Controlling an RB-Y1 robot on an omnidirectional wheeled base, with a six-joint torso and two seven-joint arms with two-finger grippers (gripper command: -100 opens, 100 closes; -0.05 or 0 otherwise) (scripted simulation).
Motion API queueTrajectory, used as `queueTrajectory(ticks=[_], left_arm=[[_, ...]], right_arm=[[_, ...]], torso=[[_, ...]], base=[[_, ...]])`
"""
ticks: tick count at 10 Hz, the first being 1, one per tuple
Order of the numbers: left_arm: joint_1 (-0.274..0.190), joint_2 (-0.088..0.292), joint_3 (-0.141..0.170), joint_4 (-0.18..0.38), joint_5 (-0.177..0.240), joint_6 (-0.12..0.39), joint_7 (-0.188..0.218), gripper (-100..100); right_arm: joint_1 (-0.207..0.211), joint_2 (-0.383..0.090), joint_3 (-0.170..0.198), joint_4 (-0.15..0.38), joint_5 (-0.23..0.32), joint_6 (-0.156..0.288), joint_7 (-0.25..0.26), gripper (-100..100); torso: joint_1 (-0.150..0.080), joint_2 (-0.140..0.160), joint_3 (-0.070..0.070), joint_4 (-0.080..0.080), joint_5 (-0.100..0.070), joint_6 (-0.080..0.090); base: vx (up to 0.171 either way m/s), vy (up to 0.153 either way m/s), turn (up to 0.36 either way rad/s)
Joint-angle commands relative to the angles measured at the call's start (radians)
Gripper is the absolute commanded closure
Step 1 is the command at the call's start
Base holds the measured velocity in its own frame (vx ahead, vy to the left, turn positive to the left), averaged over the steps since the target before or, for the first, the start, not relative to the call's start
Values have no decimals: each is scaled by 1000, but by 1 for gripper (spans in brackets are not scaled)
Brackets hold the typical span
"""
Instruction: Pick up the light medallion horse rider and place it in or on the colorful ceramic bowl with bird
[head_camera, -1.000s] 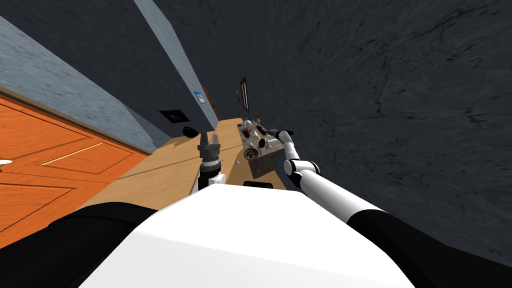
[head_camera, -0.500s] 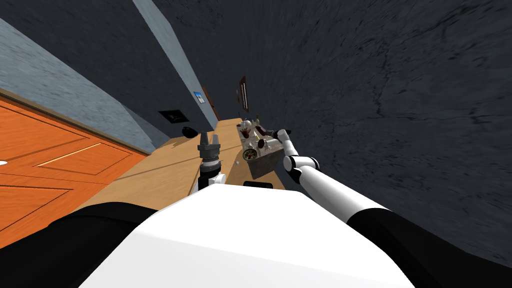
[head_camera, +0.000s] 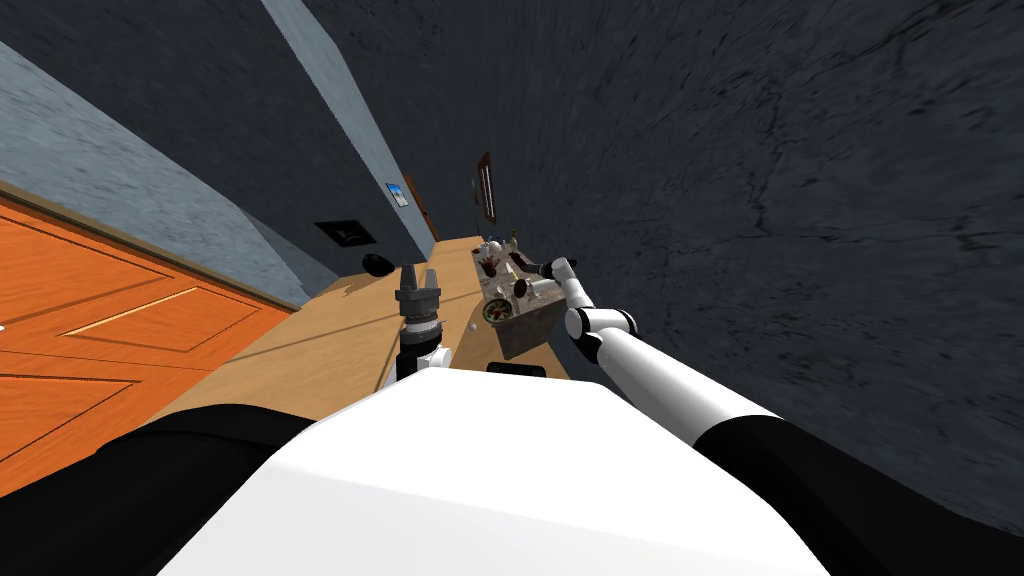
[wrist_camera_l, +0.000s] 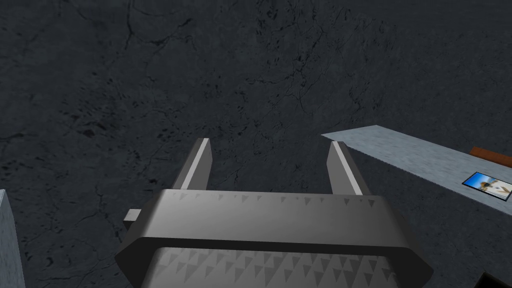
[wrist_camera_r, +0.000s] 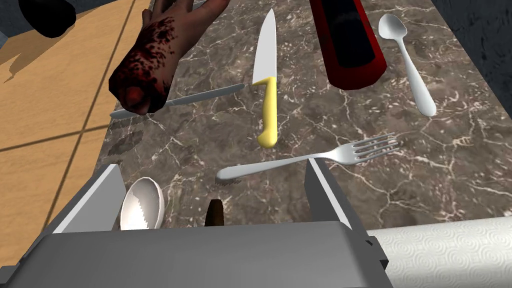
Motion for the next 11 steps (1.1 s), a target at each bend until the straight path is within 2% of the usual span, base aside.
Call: queueTrajectory(ticks=[1,2,3,5,6,7,8,10,11], left_arm=[[0,0,0,0,0,0,0,0],[0,0,0,0,0,0,0,0],[0,0,0,0,0,0,0,0],[0,0,0,0,0,0,0,0],[0,0,0,0,0,0,0,0],[0,0,0,0,0,0,0,0],[0,0,0,0,0,0,0,0],[0,0,0,0,0,0,0,0],[0,0,0,0,0,0,0,0]], right_arm=[[-34,0,-4,50,-14,30,-14,-100],[-34,0,-4,80,-14,30,-14,-100],[-58,2,-5,111,-20,60,-36,-100],[-58,2,-5,129,-20,60,-36,-100],[-78,5,-5,174,-24,88,-56,-100],[-78,5,-5,174,-24,88,-56,-100],[-94,8,-5,215,-27,112,-73,-100],[-94,8,-5,215,-27,112,-73,-100],[-106,11,-5,251,-29,133,-88,-100]], torso=[[0,0,0,0,0,0],[0,0,0,0,0,0],[0,0,0,0,0,0],[0,-1,0,0,0,0],[0,0,0,0,0,0],[0,0,0,0,0,0],[0,0,0,0,0,0],[0,0,0,0,0,0],[0,0,0,0,0,0]], base=[[19,-19,-13],[22,-19,0],[30,-25,-11],[16,-13,-1],[16,-12,-10],[18,-16,-4],[26,-23,-10],[15,-13,0],[12,-13,-9]])
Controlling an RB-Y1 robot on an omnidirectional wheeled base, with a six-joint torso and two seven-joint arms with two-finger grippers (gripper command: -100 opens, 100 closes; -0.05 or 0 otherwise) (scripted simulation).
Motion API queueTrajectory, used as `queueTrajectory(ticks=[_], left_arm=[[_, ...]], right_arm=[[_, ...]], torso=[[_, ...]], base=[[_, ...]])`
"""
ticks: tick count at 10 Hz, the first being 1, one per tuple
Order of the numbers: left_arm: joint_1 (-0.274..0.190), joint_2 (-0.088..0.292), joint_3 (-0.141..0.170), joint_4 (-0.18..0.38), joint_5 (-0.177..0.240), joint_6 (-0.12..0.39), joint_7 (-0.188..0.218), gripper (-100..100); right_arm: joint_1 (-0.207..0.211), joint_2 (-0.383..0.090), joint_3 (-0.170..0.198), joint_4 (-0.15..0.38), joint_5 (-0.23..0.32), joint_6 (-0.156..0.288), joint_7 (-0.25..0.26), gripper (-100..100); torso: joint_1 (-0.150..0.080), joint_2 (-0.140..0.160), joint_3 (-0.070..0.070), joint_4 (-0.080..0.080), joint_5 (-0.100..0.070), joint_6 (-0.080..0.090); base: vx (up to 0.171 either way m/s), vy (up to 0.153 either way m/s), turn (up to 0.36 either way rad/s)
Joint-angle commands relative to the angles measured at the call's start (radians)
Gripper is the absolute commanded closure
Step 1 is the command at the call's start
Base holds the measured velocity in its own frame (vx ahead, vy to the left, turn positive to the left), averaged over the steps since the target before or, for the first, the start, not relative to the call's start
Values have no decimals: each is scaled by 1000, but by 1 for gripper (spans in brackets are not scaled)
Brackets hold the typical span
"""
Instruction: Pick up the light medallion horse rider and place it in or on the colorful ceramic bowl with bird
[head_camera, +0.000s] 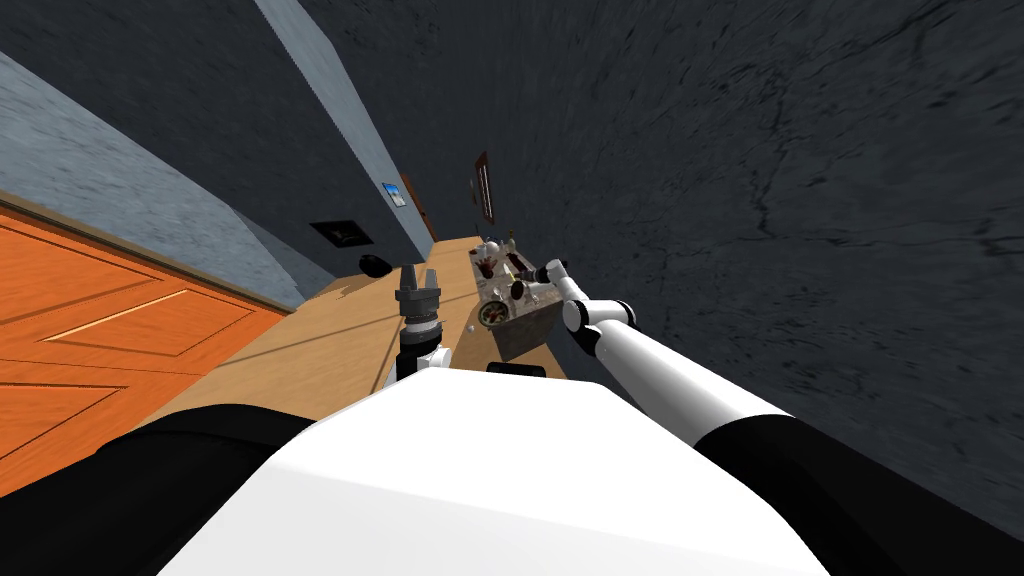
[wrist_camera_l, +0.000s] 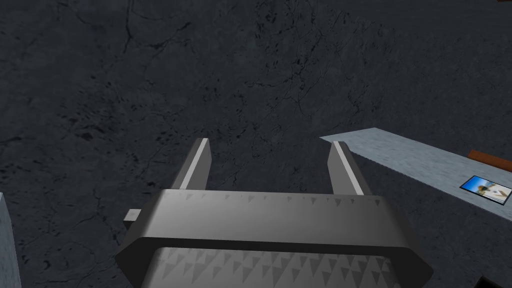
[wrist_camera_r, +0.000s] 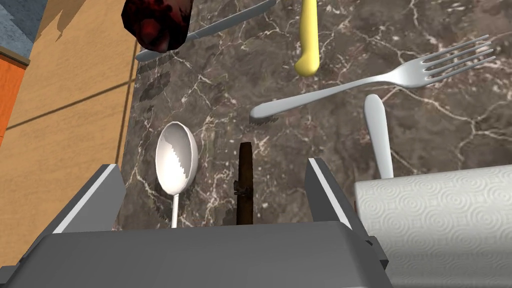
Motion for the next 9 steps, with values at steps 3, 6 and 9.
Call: queueTrajectory(ticks=[3,6,9], left_arm=[[0,0,0,0,0,0,0,0],[0,0,0,0,0,0,0,0],[0,0,0,0,0,0,0,0]], right_arm=[[-16,4,1,52,-3,27,-17,-100],[-20,7,4,95,-1,49,-32,-100],[-36,2,-4,125,-11,34,-8,-100]], torso=[[0,-1,0,0,0,0],[0,0,0,0,0,0],[1,1,0,0,0,0]], base=[[20,-16,-5],[12,-10,-6],[2,-2,0]])
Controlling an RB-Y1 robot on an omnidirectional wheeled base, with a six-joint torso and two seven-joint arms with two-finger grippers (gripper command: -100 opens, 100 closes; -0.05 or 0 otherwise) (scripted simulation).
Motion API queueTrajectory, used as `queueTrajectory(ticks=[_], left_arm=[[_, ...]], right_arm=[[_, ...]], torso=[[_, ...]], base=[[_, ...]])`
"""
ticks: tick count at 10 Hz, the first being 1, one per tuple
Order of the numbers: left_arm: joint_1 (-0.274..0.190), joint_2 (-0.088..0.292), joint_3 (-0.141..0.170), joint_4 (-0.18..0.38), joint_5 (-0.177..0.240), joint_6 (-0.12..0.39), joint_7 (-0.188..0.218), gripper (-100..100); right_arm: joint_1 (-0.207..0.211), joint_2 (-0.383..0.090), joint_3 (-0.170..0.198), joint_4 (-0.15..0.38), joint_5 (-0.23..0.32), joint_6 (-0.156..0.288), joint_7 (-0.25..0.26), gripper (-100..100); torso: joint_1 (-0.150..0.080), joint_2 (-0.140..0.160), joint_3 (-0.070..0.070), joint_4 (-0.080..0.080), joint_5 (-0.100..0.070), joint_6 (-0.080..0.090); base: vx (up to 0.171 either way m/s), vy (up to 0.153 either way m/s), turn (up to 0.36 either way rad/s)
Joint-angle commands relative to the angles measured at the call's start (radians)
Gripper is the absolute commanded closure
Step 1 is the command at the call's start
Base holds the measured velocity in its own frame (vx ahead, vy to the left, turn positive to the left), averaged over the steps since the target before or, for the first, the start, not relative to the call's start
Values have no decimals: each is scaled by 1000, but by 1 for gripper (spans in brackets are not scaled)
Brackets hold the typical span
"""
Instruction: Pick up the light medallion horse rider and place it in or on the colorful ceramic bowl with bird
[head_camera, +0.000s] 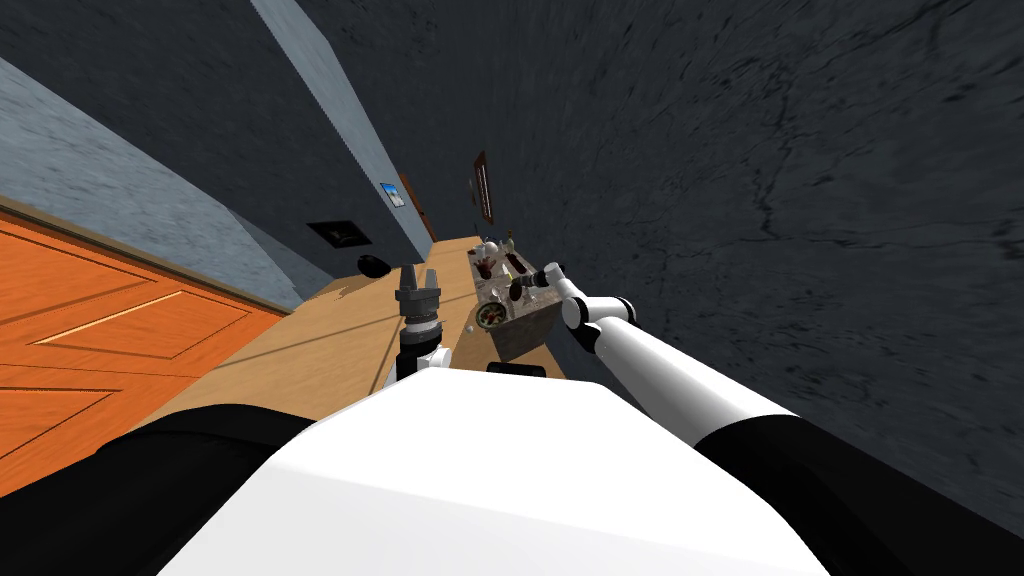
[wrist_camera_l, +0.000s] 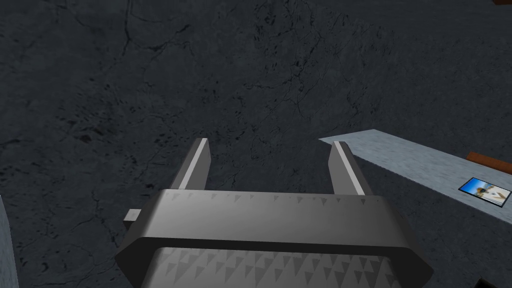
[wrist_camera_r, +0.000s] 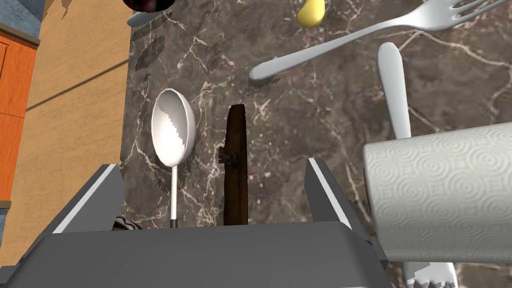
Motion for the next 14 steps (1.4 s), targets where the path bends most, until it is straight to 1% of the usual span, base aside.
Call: queueTrajectory(ticks=[1,5,6,7,8,9,11,12,13,14], left_arm=[[0,0,0,0,0,0,0,0],[0,0,0,0,0,0,0,0],[0,0,0,0,0,0,0,0],[0,0,0,0,0,0,0,0],[0,0,0,0,0,0,0,0],[0,0,0,0,0,0,0,0],[0,0,0,0,0,0,0,0],[0,0,0,0,0,0,0,0],[0,0,0,0,0,0,0,0],[0,0,0,0,0,0,0,0]], right_arm=[[0,0,0,0,0,0,0,100],[0,0,0,0,0,0,0,100],[0,0,0,0,0,0,0,0],[0,0,0,0,0,0,0,100],[0,0,0,0,0,0,0,0],[-19,-11,12,-23,19,10,-22,100],[-23,-15,17,-40,28,13,-29,100],[-23,-15,17,-41,28,13,-29,100],[-23,-15,17,-30,28,13,-29,100],[-35,-28,34,-52,57,21,-53,100]], torso=[[0,0,0,0,0,0],[0,0,0,0,0,0],[0,0,0,0,0,0],[0,0,0,0,0,0],[0,0,0,0,0,0],[0,0,0,0,0,0],[-3,14,8,3,0,1],[-1,13,8,4,0,1],[0,9,6,3,0,0],[1,4,3,2,1,0]], base=[[0,0,0],[0,0,0],[0,0,0],[0,0,0],[0,0,0],[-148,-18,-75],[-178,-20,-50],[-58,0,4],[0,0,0],[-155,-17,-80]])
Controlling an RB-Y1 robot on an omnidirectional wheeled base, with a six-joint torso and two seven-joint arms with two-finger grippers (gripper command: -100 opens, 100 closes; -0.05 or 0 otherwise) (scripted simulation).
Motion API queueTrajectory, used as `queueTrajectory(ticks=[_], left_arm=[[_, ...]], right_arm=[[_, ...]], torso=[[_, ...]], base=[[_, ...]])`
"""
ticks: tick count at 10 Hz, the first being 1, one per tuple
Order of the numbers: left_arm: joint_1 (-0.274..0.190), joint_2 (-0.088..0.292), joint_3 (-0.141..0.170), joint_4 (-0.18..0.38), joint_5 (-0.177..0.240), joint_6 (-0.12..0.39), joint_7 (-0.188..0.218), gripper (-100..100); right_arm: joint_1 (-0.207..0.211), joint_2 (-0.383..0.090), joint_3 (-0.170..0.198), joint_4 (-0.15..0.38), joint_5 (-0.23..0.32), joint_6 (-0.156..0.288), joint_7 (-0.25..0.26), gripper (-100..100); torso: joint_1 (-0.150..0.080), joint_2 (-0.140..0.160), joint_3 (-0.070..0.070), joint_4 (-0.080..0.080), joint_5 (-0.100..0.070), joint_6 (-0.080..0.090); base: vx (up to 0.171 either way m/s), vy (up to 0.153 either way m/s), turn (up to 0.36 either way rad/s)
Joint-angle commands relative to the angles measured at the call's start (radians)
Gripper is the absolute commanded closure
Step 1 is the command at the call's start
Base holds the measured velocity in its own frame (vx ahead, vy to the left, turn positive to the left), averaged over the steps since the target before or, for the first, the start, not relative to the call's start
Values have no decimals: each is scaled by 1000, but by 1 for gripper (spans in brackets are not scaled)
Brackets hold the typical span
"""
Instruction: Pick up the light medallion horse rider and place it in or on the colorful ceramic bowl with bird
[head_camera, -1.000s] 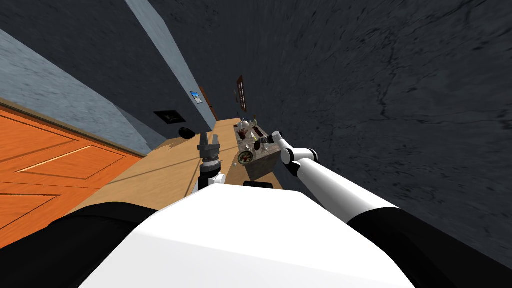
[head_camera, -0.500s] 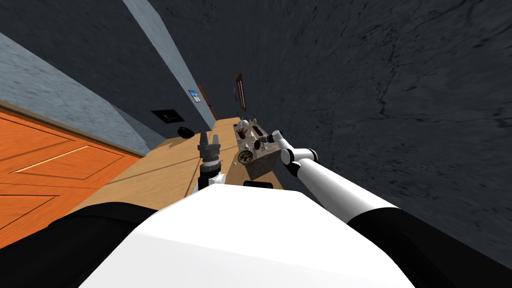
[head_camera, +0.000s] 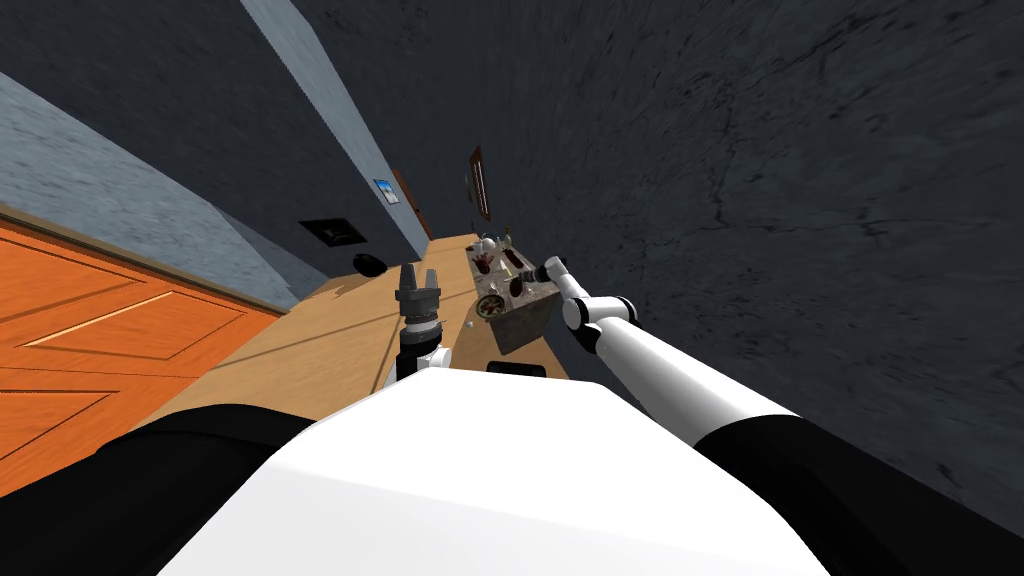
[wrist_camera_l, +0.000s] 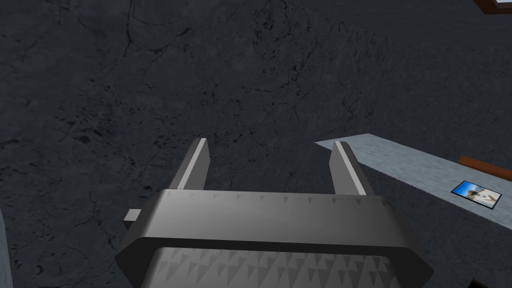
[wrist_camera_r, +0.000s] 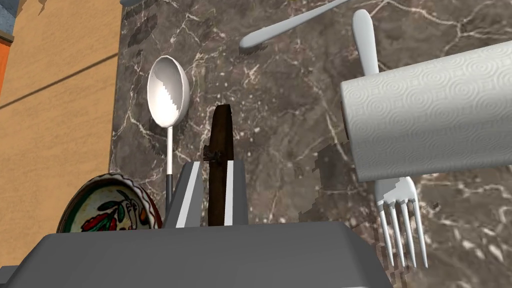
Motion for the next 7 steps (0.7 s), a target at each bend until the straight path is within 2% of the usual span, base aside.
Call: queueTrajectory(ticks=[1,2,7], left_arm=[[0,0,0,0,0,0,0,0],[0,0,0,0,0,0,0,0],[0,0,0,0,0,0,0,0]], right_arm=[[-41,-17,-5,50,-3,-15,20,100],[-41,-17,-5,67,-3,-15,20,100],[-64,-39,22,30,47,-3,-26,100]], torso=[[0,0,0,0,0,0],[-2,3,3,2,0,0],[0,7,5,3,0,0]], base=[[-197,-37,-59],[-97,-28,-2],[-182,-31,-44]])
